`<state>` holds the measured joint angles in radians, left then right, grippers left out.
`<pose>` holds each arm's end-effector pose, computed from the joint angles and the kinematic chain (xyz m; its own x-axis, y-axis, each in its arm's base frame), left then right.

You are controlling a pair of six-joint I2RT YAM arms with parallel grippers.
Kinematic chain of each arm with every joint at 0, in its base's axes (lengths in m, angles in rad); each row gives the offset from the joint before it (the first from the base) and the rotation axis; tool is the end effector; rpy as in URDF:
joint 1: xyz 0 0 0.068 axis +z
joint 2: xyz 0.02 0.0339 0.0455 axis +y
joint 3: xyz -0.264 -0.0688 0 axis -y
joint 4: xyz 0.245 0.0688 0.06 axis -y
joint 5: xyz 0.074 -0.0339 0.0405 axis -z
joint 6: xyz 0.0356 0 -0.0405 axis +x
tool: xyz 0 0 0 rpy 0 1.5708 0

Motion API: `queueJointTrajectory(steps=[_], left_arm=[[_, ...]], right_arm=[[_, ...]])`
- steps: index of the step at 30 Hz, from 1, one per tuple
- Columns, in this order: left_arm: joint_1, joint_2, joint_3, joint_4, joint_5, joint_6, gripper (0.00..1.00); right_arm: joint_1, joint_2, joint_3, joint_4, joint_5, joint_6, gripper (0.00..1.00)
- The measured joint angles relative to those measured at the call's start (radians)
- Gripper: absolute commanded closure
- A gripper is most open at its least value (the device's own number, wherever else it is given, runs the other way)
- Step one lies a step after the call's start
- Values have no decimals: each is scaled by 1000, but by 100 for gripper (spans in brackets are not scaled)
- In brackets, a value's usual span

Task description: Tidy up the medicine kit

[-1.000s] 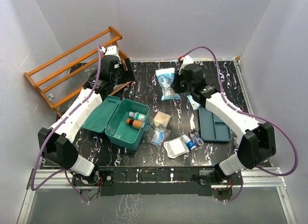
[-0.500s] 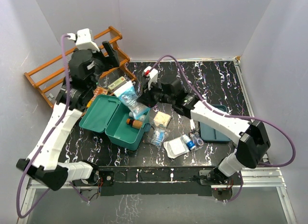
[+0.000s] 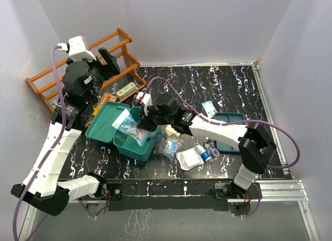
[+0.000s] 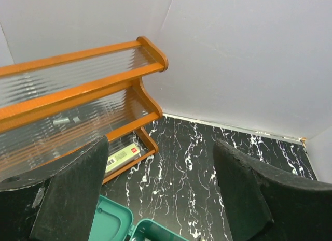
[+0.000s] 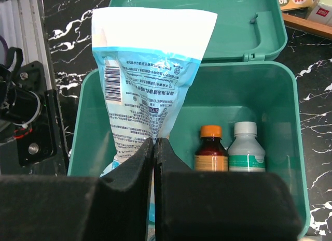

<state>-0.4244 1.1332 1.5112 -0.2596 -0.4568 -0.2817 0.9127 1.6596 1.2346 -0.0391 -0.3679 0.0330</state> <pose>0.2059 -0.0758 0.5113 0.1116 -0.3242 -0.9394 0.0015 0.9453 -0.3261 0.2267 0.3142 0.2821 -0.3045 -0.3435 -0.8884 -0.9254 0.3278 0.1904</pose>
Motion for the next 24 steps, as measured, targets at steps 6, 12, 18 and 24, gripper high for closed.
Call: queueJointTrajectory(steps=[6,12,18,24], left_arm=[[0,2,-23,-19,-2,-34,19],[0,5,-28,-25,-4,-45,19],[0,14,-36,-26,-4,-51,19],[0,34,-36,-24,-5,-43,19]], right_arm=[[0,0,-56,17,-24,-44,100],[0,0,-64,0,-52,-87,100],[2,34,-20,-81,-82,-140,100],[3,92,50,-178,-92,-177,100]])
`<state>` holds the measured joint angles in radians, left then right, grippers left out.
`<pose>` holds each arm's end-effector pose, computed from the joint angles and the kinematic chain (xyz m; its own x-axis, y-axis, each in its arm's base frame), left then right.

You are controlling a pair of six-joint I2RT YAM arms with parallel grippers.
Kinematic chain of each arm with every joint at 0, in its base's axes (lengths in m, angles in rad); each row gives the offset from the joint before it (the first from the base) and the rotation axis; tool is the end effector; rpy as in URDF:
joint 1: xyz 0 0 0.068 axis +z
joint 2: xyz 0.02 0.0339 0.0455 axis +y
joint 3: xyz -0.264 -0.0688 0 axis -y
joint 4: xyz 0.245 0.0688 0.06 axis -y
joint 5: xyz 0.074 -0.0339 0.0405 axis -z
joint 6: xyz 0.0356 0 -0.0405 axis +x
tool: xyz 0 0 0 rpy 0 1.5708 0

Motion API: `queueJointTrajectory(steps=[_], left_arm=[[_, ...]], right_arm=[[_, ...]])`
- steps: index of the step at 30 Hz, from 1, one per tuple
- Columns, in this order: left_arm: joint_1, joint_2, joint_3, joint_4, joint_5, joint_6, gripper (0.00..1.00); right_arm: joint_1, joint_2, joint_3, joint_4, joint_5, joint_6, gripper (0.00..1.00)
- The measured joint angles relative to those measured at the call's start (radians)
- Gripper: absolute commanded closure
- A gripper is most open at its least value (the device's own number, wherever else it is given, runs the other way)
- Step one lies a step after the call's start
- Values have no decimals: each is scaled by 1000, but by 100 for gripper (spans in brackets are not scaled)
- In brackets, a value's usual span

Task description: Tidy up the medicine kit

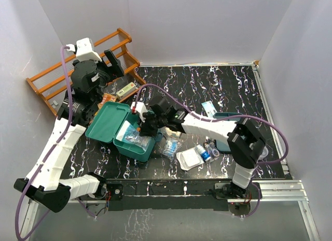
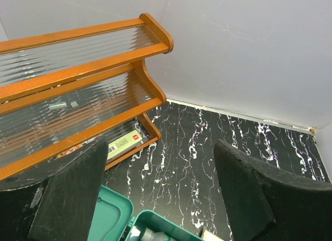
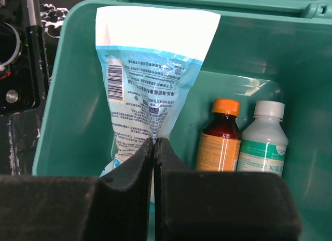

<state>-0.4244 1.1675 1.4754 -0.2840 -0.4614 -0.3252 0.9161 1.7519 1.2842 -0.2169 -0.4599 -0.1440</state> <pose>0.2230 -0.0834 0.4903 0.0324 -0.3286 -0.9439 -0.0280 0.9437 -0.3295 0.2282 0.3232 0.2493 -0.2490 -0.5356 -0.8069 -0.9659 0.1981 0.1666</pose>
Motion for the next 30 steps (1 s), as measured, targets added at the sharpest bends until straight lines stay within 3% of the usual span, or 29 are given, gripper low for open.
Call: queueJointTrajectory(steps=[12,27,30], left_arm=[[0,23,0,0,-3,20,18],[0,23,0,25,-52,106,18],[0,23,0,26,-55,115,18]], right_arm=[[29,200,225,-218,54,-39,100],[77,304,323,-338,198,8,96],[83,323,337,-356,226,18,90]])
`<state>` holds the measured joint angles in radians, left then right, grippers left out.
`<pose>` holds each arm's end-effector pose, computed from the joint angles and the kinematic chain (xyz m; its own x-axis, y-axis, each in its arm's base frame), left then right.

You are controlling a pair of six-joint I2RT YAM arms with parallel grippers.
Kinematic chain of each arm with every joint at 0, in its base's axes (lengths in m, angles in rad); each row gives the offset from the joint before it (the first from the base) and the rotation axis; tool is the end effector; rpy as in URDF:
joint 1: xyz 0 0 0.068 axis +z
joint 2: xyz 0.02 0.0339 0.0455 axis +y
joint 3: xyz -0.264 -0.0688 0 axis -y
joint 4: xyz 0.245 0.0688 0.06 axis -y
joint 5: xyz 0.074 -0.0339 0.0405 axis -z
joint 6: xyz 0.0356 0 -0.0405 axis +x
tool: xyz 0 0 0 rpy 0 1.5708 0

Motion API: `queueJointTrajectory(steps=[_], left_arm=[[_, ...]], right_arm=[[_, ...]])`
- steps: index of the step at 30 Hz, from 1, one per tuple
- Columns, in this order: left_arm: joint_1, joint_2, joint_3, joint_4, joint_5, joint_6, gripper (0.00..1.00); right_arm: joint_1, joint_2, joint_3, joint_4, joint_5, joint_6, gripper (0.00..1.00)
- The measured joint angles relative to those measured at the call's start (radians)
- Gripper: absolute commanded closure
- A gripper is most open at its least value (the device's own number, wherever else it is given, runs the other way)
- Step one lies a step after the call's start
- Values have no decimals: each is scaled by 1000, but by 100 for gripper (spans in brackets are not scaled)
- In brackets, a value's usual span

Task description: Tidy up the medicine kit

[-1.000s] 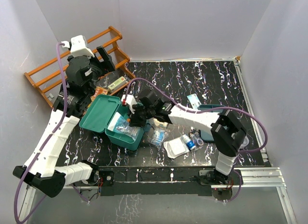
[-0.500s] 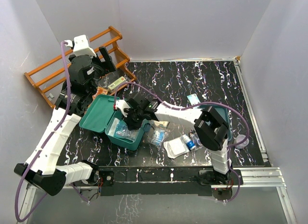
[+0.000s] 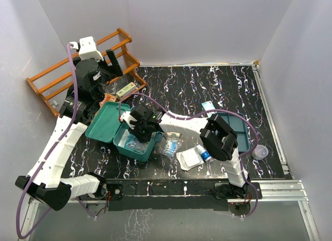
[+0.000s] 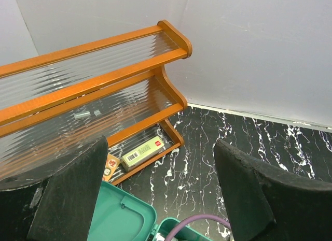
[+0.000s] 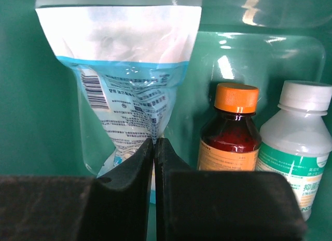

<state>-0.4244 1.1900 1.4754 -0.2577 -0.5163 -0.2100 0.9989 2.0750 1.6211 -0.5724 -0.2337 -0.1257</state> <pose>0.2305 -0.0849 0.4880 0.0438 -0.2187 -0.9748 -0.0843 0.9715 -0.2218 0.2368 0.3831 0.1982 -0.3486 -0.7670 -0.5387 -0.9340 0.3321 0.1316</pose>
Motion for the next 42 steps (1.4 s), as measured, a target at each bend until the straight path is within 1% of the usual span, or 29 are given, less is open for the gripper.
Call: queueJointTrajectory(steps=[4,7,11,14,18,22,26,34,42], left_arm=[[0,7,5,4,0,18,17],[0,25,20,12,-1,32,17],[0,43,34,18,-5,42,17],[0,56,50,18,-9,44,17],[0,69,64,19,-13,44,17],[0,84,76,19,-16,43,17],[0,94,84,18,-15,42,17],[0,96,86,10,-14,34,17],[0,96,86,0,-6,24,17]], right_arm=[[3,9,9,-11,31,1,84],[3,9,15,-24,56,2,75],[3,9,21,-35,75,13,60],[3,5,42,-47,78,23,55],[5,-27,58,-51,82,22,55],[5,-34,88,-39,80,23,60],[5,-32,92,-2,75,36,63],[5,23,92,85,56,71,61],[8,62,78,143,48,84,67]])
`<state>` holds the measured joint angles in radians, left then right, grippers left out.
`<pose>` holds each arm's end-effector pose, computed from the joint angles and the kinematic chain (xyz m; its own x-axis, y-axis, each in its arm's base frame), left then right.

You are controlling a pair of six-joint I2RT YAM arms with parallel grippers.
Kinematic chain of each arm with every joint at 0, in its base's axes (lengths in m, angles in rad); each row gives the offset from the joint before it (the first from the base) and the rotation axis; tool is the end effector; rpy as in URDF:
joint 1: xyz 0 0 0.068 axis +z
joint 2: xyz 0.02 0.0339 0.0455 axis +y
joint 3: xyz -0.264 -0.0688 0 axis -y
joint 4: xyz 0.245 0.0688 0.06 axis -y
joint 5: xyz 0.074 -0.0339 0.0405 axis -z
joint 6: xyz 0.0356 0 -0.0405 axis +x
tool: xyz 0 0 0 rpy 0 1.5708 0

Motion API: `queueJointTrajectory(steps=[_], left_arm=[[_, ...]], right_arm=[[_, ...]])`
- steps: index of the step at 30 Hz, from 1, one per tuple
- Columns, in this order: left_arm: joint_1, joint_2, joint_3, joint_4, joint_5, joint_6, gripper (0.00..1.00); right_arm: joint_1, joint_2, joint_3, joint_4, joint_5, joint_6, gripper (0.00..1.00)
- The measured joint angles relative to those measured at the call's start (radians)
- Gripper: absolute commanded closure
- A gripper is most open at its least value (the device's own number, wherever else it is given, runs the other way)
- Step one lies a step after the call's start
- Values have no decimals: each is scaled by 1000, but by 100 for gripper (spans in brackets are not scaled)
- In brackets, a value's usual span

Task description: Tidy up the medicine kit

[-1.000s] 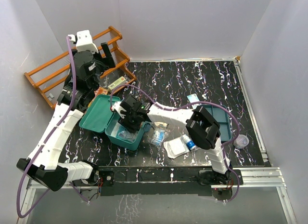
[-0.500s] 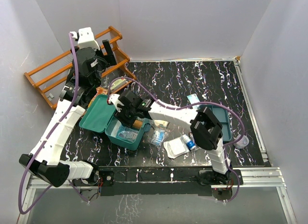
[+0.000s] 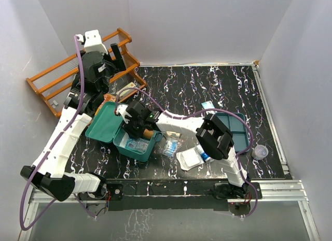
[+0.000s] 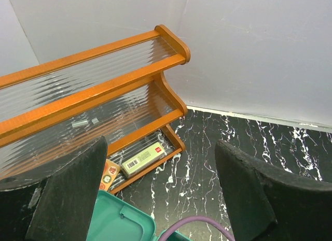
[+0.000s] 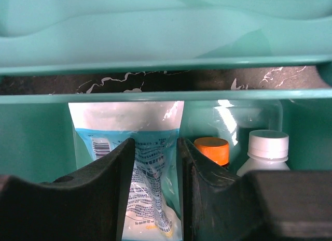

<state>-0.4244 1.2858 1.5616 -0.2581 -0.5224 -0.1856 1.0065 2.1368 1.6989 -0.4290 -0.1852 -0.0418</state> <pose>0.2534 -0.0950 0.4932 0.0339 -0.1908 -0.9810 -0.0931 0.9767 -0.1932 0.2509 0.4086 0.2037 -0.3700 -0.6613 -0.6525 -0.9105 0.3977 0.1132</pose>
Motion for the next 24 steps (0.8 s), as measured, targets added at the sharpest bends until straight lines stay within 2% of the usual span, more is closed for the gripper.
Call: queueJointTrajectory(steps=[10,13,18,24], left_arm=[[0,3,0,-3,6,-1,17],[0,3,0,-3,7,-1,17],[0,3,0,-3,7,0,17],[0,3,1,-3,7,3,17]], right_arm=[[2,0,-80,32,-6,0,71],[2,0,-80,38,-8,3,68],[1,0,-58,36,-2,26,56],[-18,-56,-7,34,10,93,56]])
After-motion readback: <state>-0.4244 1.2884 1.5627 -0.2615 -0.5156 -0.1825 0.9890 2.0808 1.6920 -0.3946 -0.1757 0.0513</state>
